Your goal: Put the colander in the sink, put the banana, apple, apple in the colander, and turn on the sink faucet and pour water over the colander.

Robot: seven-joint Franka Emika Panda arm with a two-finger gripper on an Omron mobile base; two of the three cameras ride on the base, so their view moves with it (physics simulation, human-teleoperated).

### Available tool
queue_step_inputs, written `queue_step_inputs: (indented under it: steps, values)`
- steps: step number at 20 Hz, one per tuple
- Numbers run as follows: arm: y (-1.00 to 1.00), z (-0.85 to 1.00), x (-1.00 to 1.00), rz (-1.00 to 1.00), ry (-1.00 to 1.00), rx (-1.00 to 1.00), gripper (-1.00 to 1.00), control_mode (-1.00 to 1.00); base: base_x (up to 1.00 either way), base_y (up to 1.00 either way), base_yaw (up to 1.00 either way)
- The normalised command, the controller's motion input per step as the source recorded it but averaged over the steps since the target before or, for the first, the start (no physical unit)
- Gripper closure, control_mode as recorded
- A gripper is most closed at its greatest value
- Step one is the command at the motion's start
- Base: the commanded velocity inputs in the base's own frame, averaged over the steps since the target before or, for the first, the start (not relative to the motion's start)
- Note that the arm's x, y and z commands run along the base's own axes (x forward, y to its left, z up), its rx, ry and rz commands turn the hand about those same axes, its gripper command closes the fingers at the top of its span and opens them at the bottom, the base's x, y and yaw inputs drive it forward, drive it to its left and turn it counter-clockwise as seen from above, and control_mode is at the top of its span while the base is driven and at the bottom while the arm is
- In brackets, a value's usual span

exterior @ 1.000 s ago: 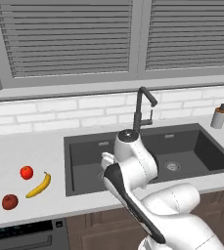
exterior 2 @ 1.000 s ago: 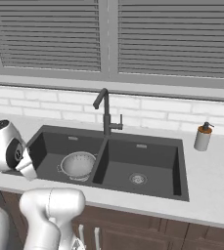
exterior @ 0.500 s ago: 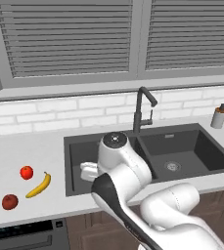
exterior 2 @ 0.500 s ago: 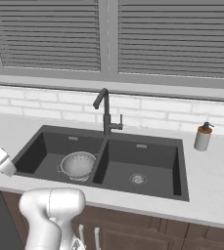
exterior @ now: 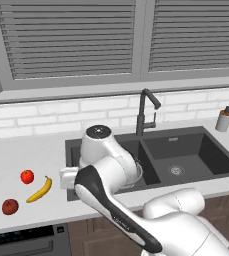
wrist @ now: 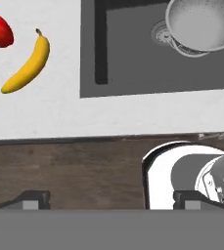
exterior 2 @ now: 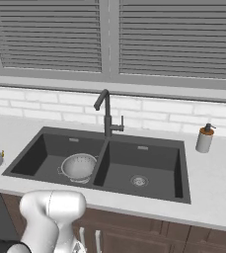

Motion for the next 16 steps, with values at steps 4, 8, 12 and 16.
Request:
queue_step_inputs:
  steps: [4, 8, 12, 16]
  values:
    - [0.62, 0.00, -0.37, 0.06, -0.08, -0.04, -1.00, -1.00, 0.00, 0.00, 0.00]
    - [0.61, -0.01, -0.39, 0.00, -0.18, -0.05, -1.00, -1.00, 0.00, 0.00, 0.00]
    - [0.73, 0.00, -0.05, 0.03, -0.08, -0.04, -1.00, -1.00, 0.00, 0.00, 0.00]
    - [0.64, -0.01, 0.00, 0.05, -0.01, 0.00, -1.00, -1.00, 0.00, 0.00, 0.00]
